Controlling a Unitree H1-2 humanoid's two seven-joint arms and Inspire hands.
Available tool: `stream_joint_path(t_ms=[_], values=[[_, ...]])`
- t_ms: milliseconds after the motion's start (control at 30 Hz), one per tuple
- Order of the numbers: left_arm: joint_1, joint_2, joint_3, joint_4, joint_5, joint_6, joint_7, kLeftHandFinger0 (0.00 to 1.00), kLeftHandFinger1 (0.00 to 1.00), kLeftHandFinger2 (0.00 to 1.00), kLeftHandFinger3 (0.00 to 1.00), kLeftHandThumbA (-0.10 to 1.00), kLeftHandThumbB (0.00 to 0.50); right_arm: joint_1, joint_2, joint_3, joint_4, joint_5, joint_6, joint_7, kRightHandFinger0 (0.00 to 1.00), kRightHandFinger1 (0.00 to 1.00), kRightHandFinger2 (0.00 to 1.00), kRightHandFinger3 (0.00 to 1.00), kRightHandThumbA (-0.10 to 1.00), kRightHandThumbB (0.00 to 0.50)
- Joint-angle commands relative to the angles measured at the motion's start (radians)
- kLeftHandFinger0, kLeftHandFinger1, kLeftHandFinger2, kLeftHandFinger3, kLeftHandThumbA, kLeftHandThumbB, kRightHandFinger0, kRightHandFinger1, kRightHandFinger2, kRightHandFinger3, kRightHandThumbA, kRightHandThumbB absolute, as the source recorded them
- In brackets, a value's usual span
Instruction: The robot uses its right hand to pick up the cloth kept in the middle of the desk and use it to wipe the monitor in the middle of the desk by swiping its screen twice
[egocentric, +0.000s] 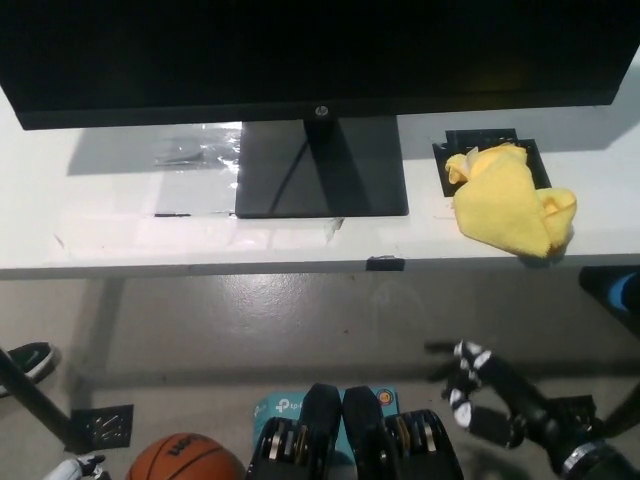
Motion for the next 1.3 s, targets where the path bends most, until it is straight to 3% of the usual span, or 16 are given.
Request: stream_joint_path(t_ms=[0, 67, 167, 233, 267, 300, 333, 367, 400, 467, 567, 767, 867, 1067, 1267], values=[[0.005, 0.006, 0.006, -0.013, 0.016, 0.009, -0.016, 0.94, 0.98, 0.96, 0.89, 0.23, 0.285, -0.069, 0.008, -0.059, -0.145, 0.032, -0.027, 0.002, 0.50, 0.52, 0.64, 0.90, -0.07, 0.000], [0.003, 0.005, 0.007, -0.006, 0.017, 0.000, -0.015, 0.94, 0.98, 0.96, 0.89, 0.23, 0.286, -0.085, 0.010, -0.072, -0.166, 0.023, -0.056, -0.006, 0.42, 0.46, 0.60, 0.89, -0.07, 0.008], [-0.004, 0.000, 0.007, 0.001, 0.020, 0.006, -0.019, 0.94, 0.98, 0.96, 0.89, 0.26, 0.291, -0.158, 0.010, -0.121, -0.289, 0.007, -0.050, -0.020, 0.31, 0.41, 0.62, 0.83, -0.09, 0.046], [-0.004, -0.001, 0.009, 0.001, 0.022, 0.005, -0.021, 0.94, 0.98, 0.96, 0.89, 0.26, 0.291, -0.158, 0.013, -0.125, -0.292, 0.005, -0.048, -0.015, 0.31, 0.41, 0.62, 0.83, -0.10, 0.045], [-0.002, -0.002, 0.010, -0.008, 0.022, 0.011, -0.025, 0.95, 0.98, 0.96, 0.89, 0.26, 0.288, -0.189, 0.000, -0.142, -0.341, -0.048, -0.043, -0.027, 0.33, 0.44, 0.65, 0.85, -0.02, 0.059], [0.001, -0.002, 0.011, -0.013, 0.022, 0.007, -0.024, 0.94, 0.98, 0.96, 0.88, 0.26, 0.296, -0.209, -0.024, -0.155, -0.357, -0.111, -0.065, -0.039, 0.57, 0.74, 0.81, 0.94, 0.08, 0.124], [0.002, -0.002, 0.012, -0.013, 0.022, 0.002, -0.024, 0.94, 0.98, 0.95, 0.88, 0.25, 0.295, -0.221, -0.042, -0.160, -0.370, -0.156, -0.049, -0.033, 0.74, 0.87, 0.85, 0.96, 0.14, 0.111], [0.000, -0.005, 0.015, -0.004, 0.020, -0.003, -0.021, 0.93, 0.98, 0.95, 0.87, 0.25, 0.298, -0.227, -0.059, -0.164, -0.364, -0.185, -0.051, -0.028, 0.81, 0.97, 0.93, 1.00, 0.18, 0.141], [-0.002, -0.005, 0.013, 0.005, 0.024, -0.012, -0.017, 0.93, 0.98, 0.95, 0.87, 0.23, 0.292, -0.236, -0.076, -0.167, -0.357, -0.205, -0.043, -0.019, 1.00, 1.00, 1.00, 1.00, 0.27, 0.147], [-0.001, -0.007, 0.018, 0.002, 0.020, -0.006, -0.020, 0.93, 0.98, 0.96, 0.88, 0.23, 0.295, -0.256, -0.106, -0.167, -0.326, -0.242, -0.021, -0.004, 1.00, 1.00, 1.00, 1.00, 0.38, 0.207], [-0.003, -0.005, 0.016, -0.001, 0.022, 0.001, -0.028, 0.94, 0.99, 0.96, 0.88, 0.22, 0.286, -0.280, -0.128, -0.173, -0.256, -0.249, -0.035, -0.015, 1.00, 1.00, 1.00, 1.00, 0.37, 0.252], [-0.007, 0.002, 0.017, 0.008, 0.024, -0.016, -0.028, 0.93, 0.98, 0.96, 0.85, 0.26, 0.297, -0.303, -0.112, -0.160, -0.144, -0.285, -0.069, -0.042, 1.00, 1.00, 1.00, 1.00, 0.39, 0.260], [-0.008, 0.003, 0.013, 0.002, 0.038, -0.006, -0.026, 0.92, 0.98, 0.95, 0.85, 0.26, 0.292, -0.339, -0.099, -0.139, -0.066, -0.312, -0.064, -0.038, 1.00, 1.00, 1.00, 1.00, 0.39, 0.294], [-0.007, -0.002, 0.022, 0.005, 0.028, -0.010, -0.026, 0.92, 0.97, 0.94, 0.82, 0.25, 0.305, -0.442, -0.090, -0.107, 0.151, -0.302, -0.093, -0.033, 1.00, 1.00, 1.00, 1.00, 0.38, 0.287], [-0.008, 0.005, 0.015, -0.007, 0.038, -0.002, -0.036, 0.93, 0.98, 0.95, 0.83, 0.28, 0.287, -0.560, -0.044, -0.088, 0.381, -0.297, -0.101, -0.064, 1.00, 1.00, 1.00, 1.00, 0.36, 0.335]])
